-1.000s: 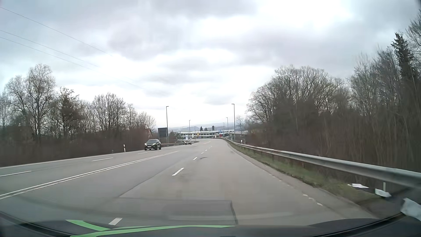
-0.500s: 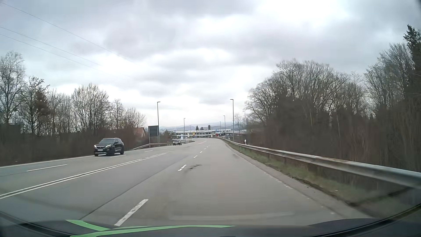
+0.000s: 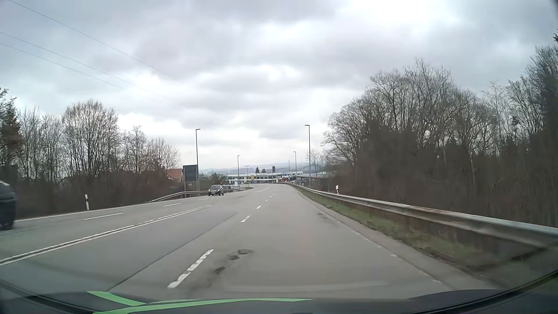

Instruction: Follow the waypoints while adhering to traffic rules and regulations

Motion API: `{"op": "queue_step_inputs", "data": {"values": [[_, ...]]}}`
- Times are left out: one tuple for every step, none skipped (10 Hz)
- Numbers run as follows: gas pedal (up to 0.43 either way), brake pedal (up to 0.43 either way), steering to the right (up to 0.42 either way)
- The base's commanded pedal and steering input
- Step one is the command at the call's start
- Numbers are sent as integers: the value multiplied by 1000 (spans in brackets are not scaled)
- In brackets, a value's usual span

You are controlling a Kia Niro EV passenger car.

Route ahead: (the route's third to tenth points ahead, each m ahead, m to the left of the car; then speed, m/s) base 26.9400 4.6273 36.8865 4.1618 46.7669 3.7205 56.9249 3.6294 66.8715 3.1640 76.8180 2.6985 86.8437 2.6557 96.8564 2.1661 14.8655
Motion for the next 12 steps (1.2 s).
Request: {"op": "queue_step_inputs", "data": {"values": [[20, 0, 1], [20, 0, 1], [20, 0, 1], [20, 0, 1], [20, 0, 2], [20, 0, 2], [20, 0, 2], [20, 0, 2], [20, 0, 2], [20, 0, 2], [20, 0, 2], [20, 0, 2]]}}
